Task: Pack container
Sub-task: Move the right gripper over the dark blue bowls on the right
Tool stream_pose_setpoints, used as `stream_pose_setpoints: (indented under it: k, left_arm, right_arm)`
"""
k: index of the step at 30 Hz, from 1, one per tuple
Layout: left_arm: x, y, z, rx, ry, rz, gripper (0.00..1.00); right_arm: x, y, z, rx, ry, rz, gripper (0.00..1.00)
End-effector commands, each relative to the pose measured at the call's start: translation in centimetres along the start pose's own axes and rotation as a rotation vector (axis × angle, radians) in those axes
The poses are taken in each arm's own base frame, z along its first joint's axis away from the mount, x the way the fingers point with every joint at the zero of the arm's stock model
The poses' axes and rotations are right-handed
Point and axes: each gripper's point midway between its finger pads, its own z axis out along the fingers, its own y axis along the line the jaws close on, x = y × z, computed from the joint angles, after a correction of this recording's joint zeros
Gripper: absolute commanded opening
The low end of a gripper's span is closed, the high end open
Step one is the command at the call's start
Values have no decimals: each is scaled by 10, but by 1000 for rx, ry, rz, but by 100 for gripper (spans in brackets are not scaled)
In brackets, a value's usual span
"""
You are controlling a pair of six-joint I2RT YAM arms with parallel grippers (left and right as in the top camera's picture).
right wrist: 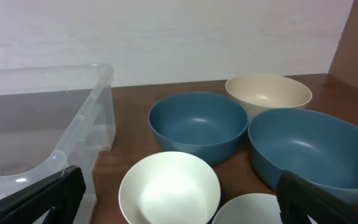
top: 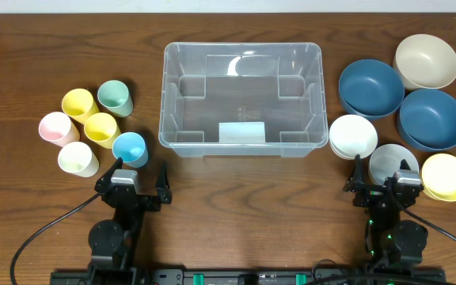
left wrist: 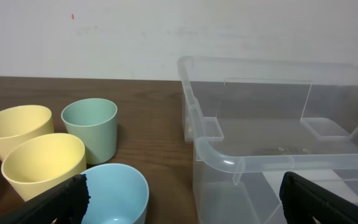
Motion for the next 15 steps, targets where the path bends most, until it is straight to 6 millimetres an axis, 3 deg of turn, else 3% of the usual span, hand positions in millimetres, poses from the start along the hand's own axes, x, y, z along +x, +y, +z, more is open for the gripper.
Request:
stream_pose_setpoints:
  k: [1,4,6,12,15]
  left_arm:
    - [15,0,1,5,44,-8,98]
    - [15,0,1,5,44,-8,98]
    - [15,0,1,5,44,-8,98]
    - [15,0,1,5,44,-8,98]
    - [15,0,1,5,44,-8,98]
  right_arm:
    - [-4,10,-1,-53,-14,23,99]
    - [-22,28,-6,-153,-42,30,99]
    - [-45,35,-14,-186,-78,34,99]
    - [-147,39,-48,-175,-177,44,99]
    - [-184,39,-47,-144,-100,47,99]
